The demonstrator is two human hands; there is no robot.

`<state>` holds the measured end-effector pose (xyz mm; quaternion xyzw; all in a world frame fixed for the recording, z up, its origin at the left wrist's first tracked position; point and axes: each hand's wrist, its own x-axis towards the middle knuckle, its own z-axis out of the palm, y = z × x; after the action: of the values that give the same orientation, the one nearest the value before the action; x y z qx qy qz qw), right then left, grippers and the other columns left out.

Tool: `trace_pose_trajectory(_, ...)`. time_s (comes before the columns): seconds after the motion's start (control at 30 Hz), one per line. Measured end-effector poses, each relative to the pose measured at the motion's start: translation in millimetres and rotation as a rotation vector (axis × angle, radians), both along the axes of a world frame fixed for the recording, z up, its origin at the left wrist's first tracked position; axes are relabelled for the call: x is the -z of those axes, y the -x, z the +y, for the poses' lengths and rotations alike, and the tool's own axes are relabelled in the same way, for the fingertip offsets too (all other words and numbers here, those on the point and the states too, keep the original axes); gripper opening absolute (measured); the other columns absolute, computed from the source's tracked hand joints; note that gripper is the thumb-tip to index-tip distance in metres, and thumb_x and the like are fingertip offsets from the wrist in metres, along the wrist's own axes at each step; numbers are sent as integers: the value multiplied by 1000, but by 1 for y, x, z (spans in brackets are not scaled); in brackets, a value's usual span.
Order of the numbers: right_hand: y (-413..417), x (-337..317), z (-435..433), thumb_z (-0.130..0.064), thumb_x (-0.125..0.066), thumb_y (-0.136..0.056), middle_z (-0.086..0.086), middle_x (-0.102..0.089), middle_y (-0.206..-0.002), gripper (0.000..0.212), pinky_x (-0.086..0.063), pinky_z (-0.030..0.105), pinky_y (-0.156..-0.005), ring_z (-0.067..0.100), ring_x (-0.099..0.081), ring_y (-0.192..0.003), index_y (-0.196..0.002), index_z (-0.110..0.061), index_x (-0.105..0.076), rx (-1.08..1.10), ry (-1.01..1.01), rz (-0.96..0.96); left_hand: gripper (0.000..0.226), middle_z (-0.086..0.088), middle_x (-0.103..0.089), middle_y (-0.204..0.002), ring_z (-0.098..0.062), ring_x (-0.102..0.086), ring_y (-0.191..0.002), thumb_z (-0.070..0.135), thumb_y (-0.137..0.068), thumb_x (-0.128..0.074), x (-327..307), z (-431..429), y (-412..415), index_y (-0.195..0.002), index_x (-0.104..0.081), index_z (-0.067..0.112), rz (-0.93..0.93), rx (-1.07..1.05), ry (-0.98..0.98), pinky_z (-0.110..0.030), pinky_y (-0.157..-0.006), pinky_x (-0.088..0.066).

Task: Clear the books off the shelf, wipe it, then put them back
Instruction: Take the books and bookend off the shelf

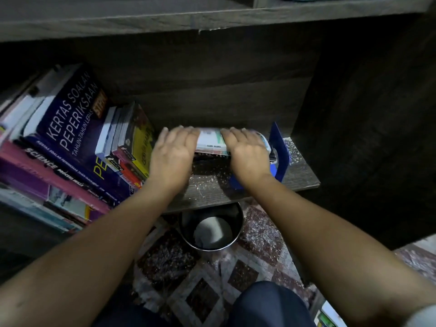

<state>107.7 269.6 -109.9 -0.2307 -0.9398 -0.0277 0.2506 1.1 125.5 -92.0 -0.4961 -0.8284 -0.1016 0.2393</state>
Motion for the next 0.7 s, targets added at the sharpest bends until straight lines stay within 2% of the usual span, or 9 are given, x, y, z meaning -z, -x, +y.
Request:
trace_pose_trajectory(0.17,-8,-45,-17,-11,-51,-85,3,-64,-114,45,-45,36,-77,29,-61,-100,-128,-23,-52,-58,81,-114,36,-10,-65,-105,-32,-56,-110,6,-75,-62,-54,-9,-23,-111,-61,11,128,-179,122,-59,-110,-21)
trace_pose_trajectory(0.23,-20,-58,-28,-14,-54,-85,1,-65,-109,40,-41,34,-67,30,-63,-95,-124,-25,-52,-41,100,-132,32,-6,-64,-105,-30,-56,-107,7,-80,-58,-70,-14,-31,-111,-59,15,118,-203,184,-56,-111,-22)
trace_pose_trajectory(0.37,-61,-78,-48,-24,-60,-83,5,-66,-100,29,-38,35,-66,34,-63,-93,-111,-21,-52,-6,178,-216,37,-6,-64,-104,-30,-59,-100,4,-78,-64,-89,-25,-46,-111,-64,21,-30,-79,198,-43,-101,-37)
trace_pose_trajectory(0.5,-117,-85,-63,-34,-64,-82,9,-64,-109,37,-47,37,-77,35,-61,-102,-115,-20,-56,40,305,-301,30,-3,-67,-104,-28,-61,-100,10,-79,-67,-94,-27,-90,-105,-68,25,-218,80,198,-33,-92,-41)
trace_pose_trajectory(0.7,-216,-66,-61,-34,-62,-81,8,-64,-105,30,-42,32,-70,33,-62,-96,-109,-22,-60,162,489,-396,20,-9,-66,-100,-34,-62,-98,17,-80,-66,-79,2,-180,-99,-66,21,-194,258,419,-33,-75,-46)
